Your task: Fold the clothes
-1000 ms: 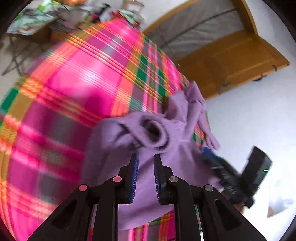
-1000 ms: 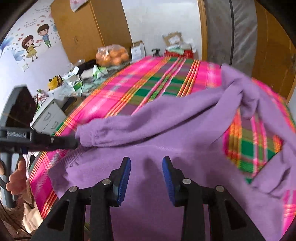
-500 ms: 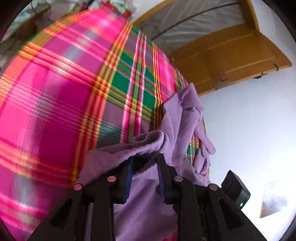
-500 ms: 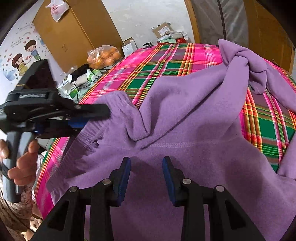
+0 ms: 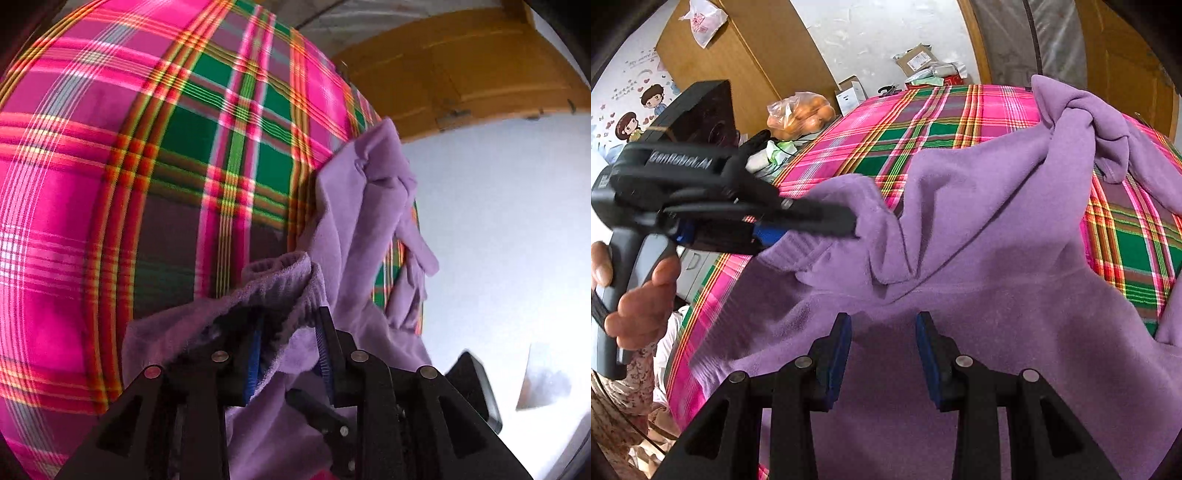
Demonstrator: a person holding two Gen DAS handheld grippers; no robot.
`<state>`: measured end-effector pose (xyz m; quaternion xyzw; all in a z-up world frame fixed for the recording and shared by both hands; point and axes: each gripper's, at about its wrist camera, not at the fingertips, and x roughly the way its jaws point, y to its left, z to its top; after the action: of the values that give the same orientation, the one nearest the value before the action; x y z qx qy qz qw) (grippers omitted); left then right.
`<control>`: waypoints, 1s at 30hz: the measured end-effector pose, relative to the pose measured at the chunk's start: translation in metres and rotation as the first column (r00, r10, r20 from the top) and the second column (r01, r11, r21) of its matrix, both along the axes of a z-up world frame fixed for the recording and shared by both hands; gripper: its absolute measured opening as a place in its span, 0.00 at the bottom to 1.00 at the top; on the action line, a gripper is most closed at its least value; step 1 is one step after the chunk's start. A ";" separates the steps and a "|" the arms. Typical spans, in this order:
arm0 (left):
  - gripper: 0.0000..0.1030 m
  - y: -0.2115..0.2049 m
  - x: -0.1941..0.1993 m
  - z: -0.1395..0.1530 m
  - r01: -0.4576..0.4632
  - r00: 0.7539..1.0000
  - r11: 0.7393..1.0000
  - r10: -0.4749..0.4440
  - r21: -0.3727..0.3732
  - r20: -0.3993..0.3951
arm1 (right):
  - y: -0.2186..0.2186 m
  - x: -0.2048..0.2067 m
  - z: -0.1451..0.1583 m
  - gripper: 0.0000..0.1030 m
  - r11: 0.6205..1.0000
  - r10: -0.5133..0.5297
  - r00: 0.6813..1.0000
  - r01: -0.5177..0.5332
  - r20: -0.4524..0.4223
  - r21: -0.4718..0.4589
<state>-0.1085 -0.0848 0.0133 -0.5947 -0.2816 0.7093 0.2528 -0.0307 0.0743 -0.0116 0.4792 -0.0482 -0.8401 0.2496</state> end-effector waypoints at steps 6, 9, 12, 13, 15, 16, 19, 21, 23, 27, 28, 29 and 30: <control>0.11 -0.005 0.008 -0.001 0.009 1.000 1.000 -0.009 0.016 0.002 | -0.005 -0.001 0.001 0.36 1.000 0.009 1.000 -0.009 0.002 -0.001; 0.08 -0.014 0.009 0.004 -0.026 0.999 0.999 0.027 0.044 -0.027 | -0.005 0.000 0.003 0.36 1.000 0.015 1.000 -0.015 0.001 0.002; 0.07 -0.032 0.011 0.012 -0.089 0.993 0.992 0.095 0.089 -0.066 | -0.008 0.002 0.010 0.36 0.999 0.034 0.999 -0.033 -0.020 0.019; 0.07 -0.041 0.012 0.014 -0.117 0.989 0.987 0.125 0.106 -0.076 | -0.009 0.002 0.013 0.36 0.999 0.044 0.999 -0.043 -0.029 0.030; 0.07 -0.062 0.016 0.019 -0.182 0.976 0.974 0.196 0.138 -0.094 | -0.012 0.001 0.019 0.36 0.997 0.057 0.997 -0.055 -0.047 0.050; 0.07 -0.075 0.019 0.020 -0.220 0.966 0.963 0.238 0.154 -0.105 | -0.014 0.000 0.021 0.36 0.996 0.064 0.996 -0.061 -0.054 0.059; 0.07 -0.107 0.028 0.019 -0.326 0.929 0.930 0.348 0.169 -0.125 | -0.018 0.000 0.025 0.36 0.994 0.086 0.994 -0.080 -0.065 0.077; 0.06 -0.121 0.028 0.011 -0.386 0.907 0.910 0.404 0.153 -0.116 | -0.023 0.001 0.024 0.36 0.992 0.100 0.993 -0.094 -0.063 0.083; 0.06 -0.125 0.021 -0.001 -0.415 0.898 0.900 0.429 0.138 -0.097 | -0.027 0.002 0.024 0.36 0.990 0.114 0.992 -0.108 -0.061 0.089; 0.06 -0.129 0.013 -0.021 -0.441 0.892 0.887 0.451 0.135 -0.046 | -0.035 0.005 0.023 0.36 0.985 0.143 0.988 -0.137 -0.058 0.102; 0.06 -0.129 0.012 -0.023 -0.443 0.891 0.885 0.452 0.144 -0.038 | -0.035 0.008 0.023 0.36 0.984 0.154 0.986 -0.148 -0.057 0.103; 0.06 -0.129 0.010 -0.023 -0.439 0.893 0.885 0.449 0.154 -0.031 | -0.038 0.010 0.022 0.36 0.982 0.164 0.985 -0.158 -0.055 0.099; 0.06 -0.128 0.008 -0.023 -0.436 0.895 0.885 0.445 0.163 -0.025 | -0.042 0.011 0.021 0.36 0.981 0.174 0.983 -0.168 -0.053 0.095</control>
<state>-0.1009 -0.2133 -0.0099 -0.4721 -0.4549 0.7423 0.1386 -0.0197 0.0326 0.0092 0.4667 0.0388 -0.8310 0.3003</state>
